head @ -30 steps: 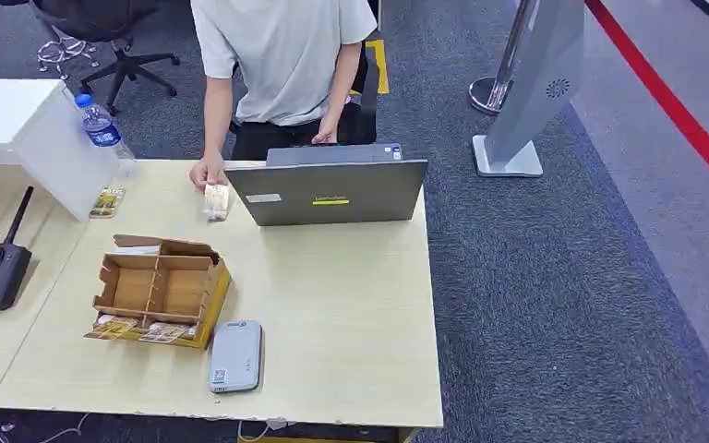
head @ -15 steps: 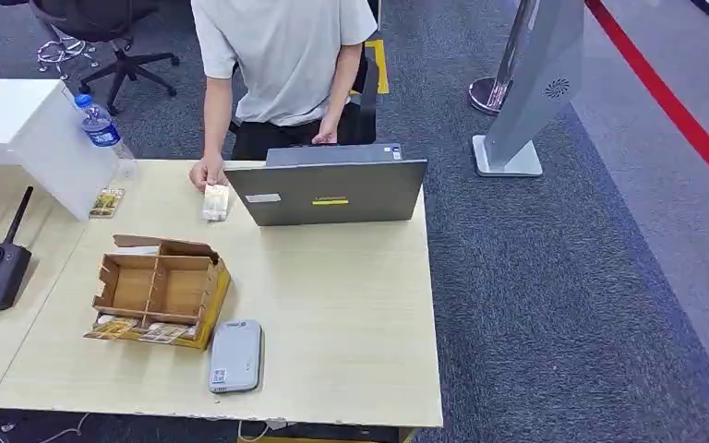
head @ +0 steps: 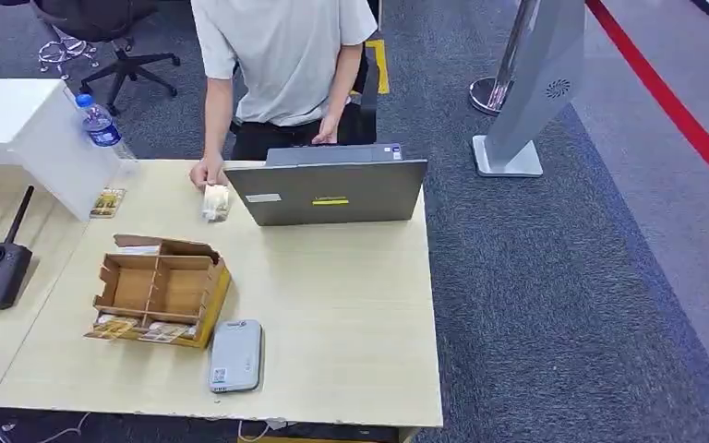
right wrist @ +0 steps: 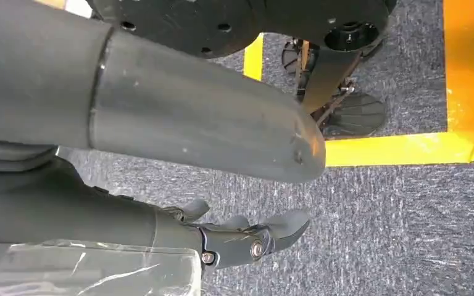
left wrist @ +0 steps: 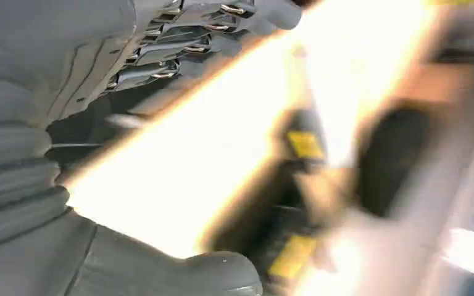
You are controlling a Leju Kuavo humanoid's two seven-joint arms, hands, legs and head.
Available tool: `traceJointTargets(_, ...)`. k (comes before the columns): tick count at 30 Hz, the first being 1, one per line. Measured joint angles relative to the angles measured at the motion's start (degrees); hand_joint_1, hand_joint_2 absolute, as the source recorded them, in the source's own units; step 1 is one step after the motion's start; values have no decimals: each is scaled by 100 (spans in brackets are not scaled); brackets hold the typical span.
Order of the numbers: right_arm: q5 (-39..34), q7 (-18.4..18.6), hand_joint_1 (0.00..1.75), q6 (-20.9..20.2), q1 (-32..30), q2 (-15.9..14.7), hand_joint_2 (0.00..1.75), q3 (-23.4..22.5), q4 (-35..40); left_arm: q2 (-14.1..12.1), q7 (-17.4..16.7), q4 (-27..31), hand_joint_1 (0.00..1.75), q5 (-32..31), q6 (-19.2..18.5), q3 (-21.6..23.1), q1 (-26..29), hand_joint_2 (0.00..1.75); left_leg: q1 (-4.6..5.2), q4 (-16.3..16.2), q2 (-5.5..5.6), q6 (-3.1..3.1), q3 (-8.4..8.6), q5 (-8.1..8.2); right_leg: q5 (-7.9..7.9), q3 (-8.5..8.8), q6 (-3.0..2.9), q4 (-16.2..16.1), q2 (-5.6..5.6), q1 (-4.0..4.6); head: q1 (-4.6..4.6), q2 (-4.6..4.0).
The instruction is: Pass the card to the sensor for recognition and then transmit it.
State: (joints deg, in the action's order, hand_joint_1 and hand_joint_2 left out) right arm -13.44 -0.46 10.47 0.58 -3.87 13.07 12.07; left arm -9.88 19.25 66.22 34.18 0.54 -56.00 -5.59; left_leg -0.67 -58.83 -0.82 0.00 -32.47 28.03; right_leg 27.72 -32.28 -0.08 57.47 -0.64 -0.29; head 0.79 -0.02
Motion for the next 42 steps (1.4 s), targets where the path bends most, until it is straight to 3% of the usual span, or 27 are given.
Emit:
traceJointTargets(7, -51, 46, 0, 9, 60, -37, 0, 138, -61, -794, 118, 808, 0, -63, 462, 15, -829, 175, -6, 0, -8, -6, 2, -5, -10, -3, -15, 0, 7, 8, 0, 2)
traceJointTargets(14, -2, 101, 0, 4, 121, -37, 0, 243, -85, -1069, 39, 1113, 0, -942, 816, 416, -1315, 175, -5, -2, -17, -4, 5, -6, -14, -7, -13, 0, 15, 8, 0, 2)
traceJointTargets(20, 65, 166, 0, -22, 161, -37, 0, 345, -98, -1139, -129, 1120, 0, -2057, 916, 1039, -1702, 175, -6, -3, -17, -4, 4, -6, -16, -8, -14, 0, 16, 8, 0, 2)
traceJointTargets(26, 159, 219, 0, -39, 204, -37, 0, 400, -98, -1133, -384, 1052, 0, -3072, 783, 1785, -2089, 175, -5, -4, -25, -6, 4, -8, -20, -11, -18, 0, 21, 8, 2, 2)
traceJointTargets(42, 371, 407, 0, -146, 234, -37, 0, 597, -105, -995, -1132, 51, 0, -5577, 403, 3698, -3107, 175, -5, -6, -29, -3, 0, -10, -28, -18, -19, 0, 27, 8, 2, 2)
